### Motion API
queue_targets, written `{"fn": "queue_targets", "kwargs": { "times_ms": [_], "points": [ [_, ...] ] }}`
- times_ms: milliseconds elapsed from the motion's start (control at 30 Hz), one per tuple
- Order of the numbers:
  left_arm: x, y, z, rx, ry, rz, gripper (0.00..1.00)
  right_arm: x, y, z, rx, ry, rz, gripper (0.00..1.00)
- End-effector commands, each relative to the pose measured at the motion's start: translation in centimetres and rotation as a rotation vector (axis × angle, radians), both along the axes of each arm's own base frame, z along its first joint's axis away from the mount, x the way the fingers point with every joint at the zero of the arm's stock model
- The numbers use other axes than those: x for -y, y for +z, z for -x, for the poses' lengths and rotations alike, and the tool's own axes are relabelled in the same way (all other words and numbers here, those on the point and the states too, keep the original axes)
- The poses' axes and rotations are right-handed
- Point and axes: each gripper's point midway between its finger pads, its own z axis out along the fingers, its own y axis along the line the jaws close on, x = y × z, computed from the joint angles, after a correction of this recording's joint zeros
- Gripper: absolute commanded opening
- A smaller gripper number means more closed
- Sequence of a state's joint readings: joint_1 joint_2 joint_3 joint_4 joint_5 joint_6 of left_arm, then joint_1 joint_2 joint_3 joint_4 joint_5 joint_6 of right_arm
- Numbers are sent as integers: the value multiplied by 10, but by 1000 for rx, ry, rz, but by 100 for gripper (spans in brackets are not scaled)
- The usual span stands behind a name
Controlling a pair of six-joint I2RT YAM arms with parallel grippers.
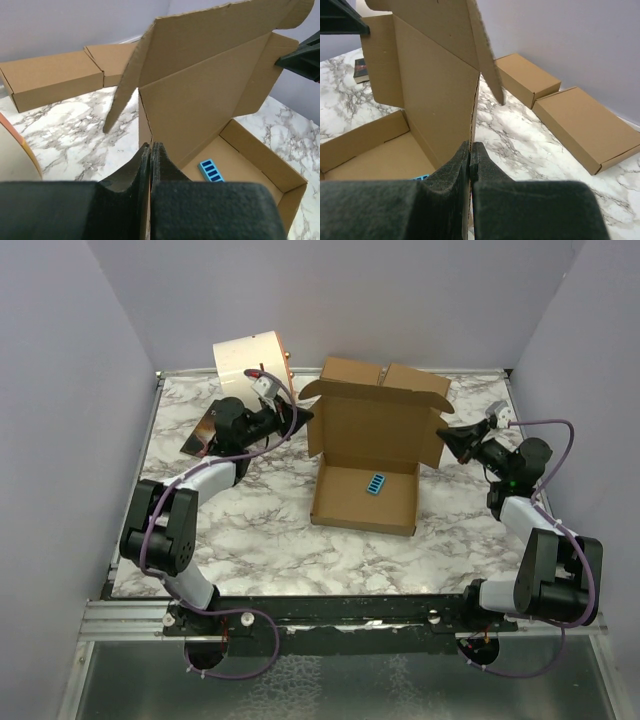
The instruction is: Fold the paper box
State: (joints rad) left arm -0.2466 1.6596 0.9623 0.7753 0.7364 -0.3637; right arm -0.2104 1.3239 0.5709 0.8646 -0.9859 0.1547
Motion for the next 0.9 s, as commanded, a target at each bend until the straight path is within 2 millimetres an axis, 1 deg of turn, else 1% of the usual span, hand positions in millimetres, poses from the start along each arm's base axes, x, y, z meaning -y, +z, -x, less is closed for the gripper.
{"fn": "queue_targets", "kwargs": {
  "times_ms": [0,167,300,467,533,633,800,867],
  "points": [
    [6,6,9,28,85,-22,0,-1,10,-3,37,-4,15,1],
    [8,10,12,48,186,-23,0,-6,13,-10,55,-34,28,1],
    [7,15,13,66,257,-1,0,-15,14,-16,71,-56,42,1],
    [7,18,14,69,328,24,0,-24,13,-25,91,-124,54,1],
    [7,17,14,70,352,23,0,-24,14,-30,102,-172,51,1],
    [8,18,14,73,379,31,0,-29,18,-32,136,-213,53,1],
    [13,20,17,88,408,29,0,-39,22,-30,188,-252,59,1],
    [13,20,18,90,421,29,0,-39,24,-29,215,-274,70,1]
  ]
}}
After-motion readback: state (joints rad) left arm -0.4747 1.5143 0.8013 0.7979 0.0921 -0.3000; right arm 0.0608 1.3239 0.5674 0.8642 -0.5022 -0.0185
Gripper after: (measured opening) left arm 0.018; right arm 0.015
